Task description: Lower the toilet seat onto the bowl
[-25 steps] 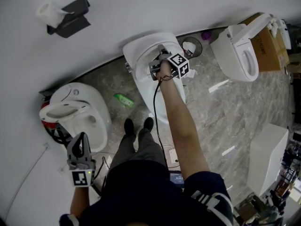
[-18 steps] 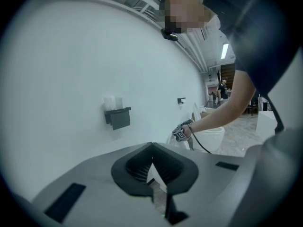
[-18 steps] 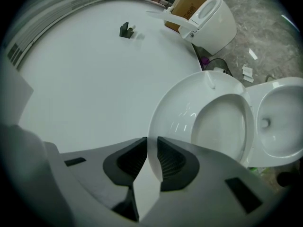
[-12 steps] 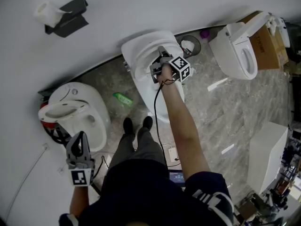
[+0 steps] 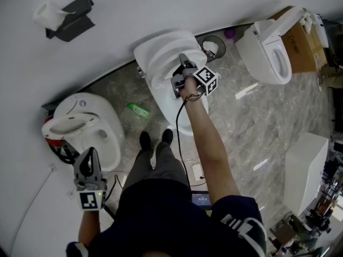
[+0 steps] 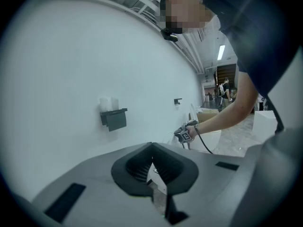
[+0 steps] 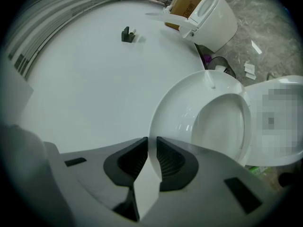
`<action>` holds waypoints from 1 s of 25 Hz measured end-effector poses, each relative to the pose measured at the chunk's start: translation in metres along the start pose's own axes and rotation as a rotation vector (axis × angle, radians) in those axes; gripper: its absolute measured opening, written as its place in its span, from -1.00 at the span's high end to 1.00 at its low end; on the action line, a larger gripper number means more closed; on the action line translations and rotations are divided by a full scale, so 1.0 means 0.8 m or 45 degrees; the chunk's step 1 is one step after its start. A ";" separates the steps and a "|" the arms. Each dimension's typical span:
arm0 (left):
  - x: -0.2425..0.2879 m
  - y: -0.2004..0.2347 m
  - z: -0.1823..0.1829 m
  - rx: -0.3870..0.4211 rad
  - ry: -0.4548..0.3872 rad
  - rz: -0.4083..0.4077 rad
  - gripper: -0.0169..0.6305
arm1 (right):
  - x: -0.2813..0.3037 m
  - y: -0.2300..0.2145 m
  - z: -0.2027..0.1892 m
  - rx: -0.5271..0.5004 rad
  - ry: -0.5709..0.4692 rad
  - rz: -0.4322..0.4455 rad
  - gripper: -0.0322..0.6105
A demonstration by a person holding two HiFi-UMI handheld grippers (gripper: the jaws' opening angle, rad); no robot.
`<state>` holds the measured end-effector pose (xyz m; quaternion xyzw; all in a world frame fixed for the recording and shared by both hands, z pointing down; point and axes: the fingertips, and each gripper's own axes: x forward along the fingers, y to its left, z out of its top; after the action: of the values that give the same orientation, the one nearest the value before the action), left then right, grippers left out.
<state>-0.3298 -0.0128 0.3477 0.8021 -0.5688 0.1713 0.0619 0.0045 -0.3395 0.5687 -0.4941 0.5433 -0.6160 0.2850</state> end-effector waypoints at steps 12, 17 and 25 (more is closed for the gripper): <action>-0.006 -0.017 0.000 0.035 -0.008 -0.049 0.87 | -0.054 -0.008 0.001 0.002 0.010 0.069 0.68; -0.007 -0.027 -0.002 0.037 -0.006 -0.076 0.87 | -0.079 -0.016 0.002 -0.004 0.016 0.086 0.68; -0.012 -0.042 -0.001 0.058 -0.018 -0.118 0.87 | -0.126 -0.030 0.001 0.009 0.015 0.104 0.71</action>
<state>-0.3012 0.0078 0.3481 0.8300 -0.5274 0.1754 0.0475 0.0447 -0.2441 0.5616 -0.4668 0.5625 -0.6088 0.3083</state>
